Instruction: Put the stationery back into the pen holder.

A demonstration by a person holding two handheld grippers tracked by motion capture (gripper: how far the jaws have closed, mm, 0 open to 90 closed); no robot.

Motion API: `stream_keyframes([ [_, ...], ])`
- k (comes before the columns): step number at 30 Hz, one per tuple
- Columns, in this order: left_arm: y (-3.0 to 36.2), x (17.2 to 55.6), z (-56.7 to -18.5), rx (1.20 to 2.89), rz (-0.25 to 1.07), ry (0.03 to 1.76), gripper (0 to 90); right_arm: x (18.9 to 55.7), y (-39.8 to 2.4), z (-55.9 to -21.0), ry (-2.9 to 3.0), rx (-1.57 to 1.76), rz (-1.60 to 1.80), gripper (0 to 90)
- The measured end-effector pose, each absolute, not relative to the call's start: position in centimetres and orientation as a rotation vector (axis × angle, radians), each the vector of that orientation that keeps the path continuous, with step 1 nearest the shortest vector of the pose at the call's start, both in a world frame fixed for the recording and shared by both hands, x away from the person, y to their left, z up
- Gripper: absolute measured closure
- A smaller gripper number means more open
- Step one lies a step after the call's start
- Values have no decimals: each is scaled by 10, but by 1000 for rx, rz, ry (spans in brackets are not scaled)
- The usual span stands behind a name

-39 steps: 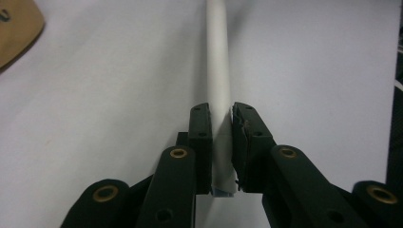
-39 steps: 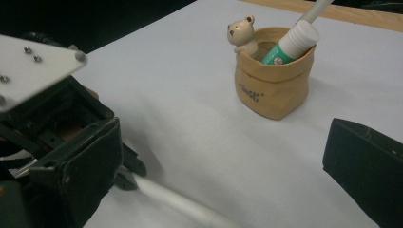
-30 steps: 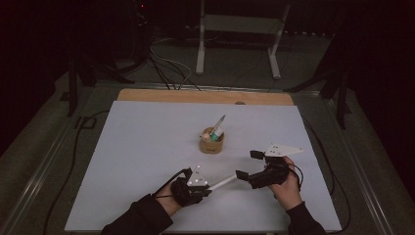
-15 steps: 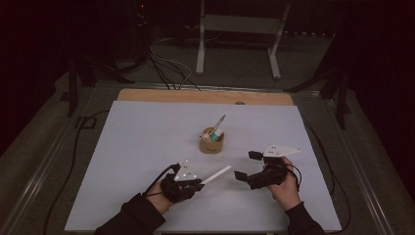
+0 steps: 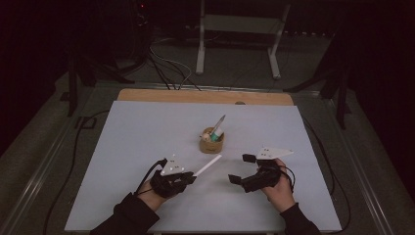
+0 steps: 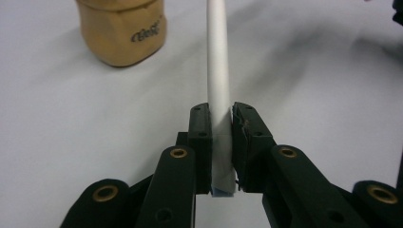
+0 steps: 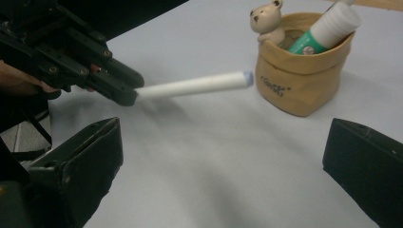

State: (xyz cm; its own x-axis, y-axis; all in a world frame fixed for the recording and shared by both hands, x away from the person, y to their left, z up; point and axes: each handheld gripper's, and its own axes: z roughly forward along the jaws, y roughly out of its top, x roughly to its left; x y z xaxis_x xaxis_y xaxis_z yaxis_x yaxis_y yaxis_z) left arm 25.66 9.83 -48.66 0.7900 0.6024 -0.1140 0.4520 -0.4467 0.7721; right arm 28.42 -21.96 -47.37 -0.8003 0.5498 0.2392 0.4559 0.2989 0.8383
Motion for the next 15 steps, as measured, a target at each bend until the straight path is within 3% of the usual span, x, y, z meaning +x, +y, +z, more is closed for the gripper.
stream_keyframes([
  [15,116,254,-494,1984,254,863,799,284,-220,-470,2270,1031,1667,0],
])
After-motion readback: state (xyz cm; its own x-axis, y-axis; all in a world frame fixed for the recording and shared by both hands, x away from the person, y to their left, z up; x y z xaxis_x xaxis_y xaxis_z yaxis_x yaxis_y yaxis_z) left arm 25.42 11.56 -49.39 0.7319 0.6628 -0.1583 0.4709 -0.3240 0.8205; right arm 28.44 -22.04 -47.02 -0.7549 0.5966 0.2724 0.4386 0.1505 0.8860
